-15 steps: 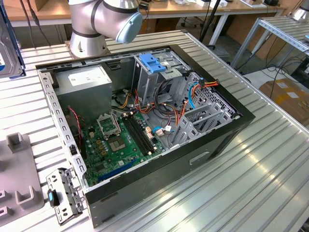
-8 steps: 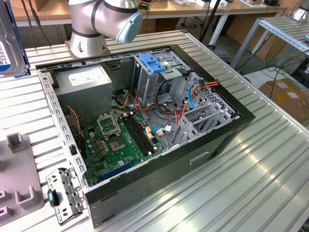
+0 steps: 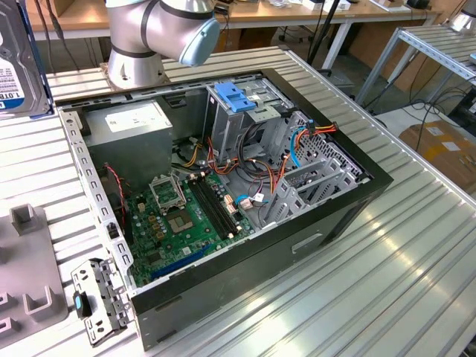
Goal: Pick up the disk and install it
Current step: 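Pick up the disk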
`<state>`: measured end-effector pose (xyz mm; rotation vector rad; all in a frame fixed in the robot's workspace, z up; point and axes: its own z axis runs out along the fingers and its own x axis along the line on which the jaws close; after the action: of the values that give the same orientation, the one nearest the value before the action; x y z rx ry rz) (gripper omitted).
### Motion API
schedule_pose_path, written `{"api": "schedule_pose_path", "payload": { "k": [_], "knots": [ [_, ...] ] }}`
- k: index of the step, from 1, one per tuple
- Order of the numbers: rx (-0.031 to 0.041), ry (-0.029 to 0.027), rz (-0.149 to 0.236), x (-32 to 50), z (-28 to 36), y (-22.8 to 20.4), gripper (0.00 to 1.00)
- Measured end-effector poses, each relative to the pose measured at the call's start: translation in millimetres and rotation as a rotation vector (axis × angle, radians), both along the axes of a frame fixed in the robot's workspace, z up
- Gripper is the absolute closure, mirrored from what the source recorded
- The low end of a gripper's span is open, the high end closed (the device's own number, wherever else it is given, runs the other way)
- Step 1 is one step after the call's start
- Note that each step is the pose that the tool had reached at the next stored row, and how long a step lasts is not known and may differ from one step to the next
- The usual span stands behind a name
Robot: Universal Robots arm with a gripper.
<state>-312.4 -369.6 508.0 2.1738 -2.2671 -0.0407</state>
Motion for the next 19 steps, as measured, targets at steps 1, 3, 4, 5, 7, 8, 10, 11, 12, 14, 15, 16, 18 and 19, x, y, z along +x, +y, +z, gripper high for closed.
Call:
{"api": "schedule_pose_path", "payload": {
  "k": [1,3,4,5,7,8,10,11,12,14,15,16,18,19],
  "knots": [
    [0.0001,0.0000,0.000,1.1,0.0,0.0,0.63],
    [0.0000,0.0003,0.000,3.8,0.0,0.0,0.63],
    [0.0001,0.0002,0.000,5.4,0.0,0.0,0.63],
    [0.0000,0.0003,0.000,6.5,0.0,0.0,0.63],
    [0.0000,0.0005,0.000,9.0,0.0,0.0,0.63],
    [0.0001,0.0005,0.000,10.1,0.0,0.0,0.63],
    [0.0000,0.0007,0.000,12.7,0.0,0.0,0.63],
    [0.0000,0.0007,0.000,13.8,0.0,0.0,0.63],
    [0.0000,0.0008,0.000,14.7,0.0,0.0,0.63],
    [0.0000,0.0011,0.000,17.9,0.0,0.0,0.63],
    [0.0000,0.0014,0.000,20.5,0.0,0.0,0.63],
    [0.0000,0.0017,0.000,23.2,0.0,0.0,0.63],
    [0.0000,0.0020,0.000,26.7,0.0,-0.1,0.63],
    [0.0000,0.0021,0.000,27.5,0.0,-0.2,0.63]
  ]
}}
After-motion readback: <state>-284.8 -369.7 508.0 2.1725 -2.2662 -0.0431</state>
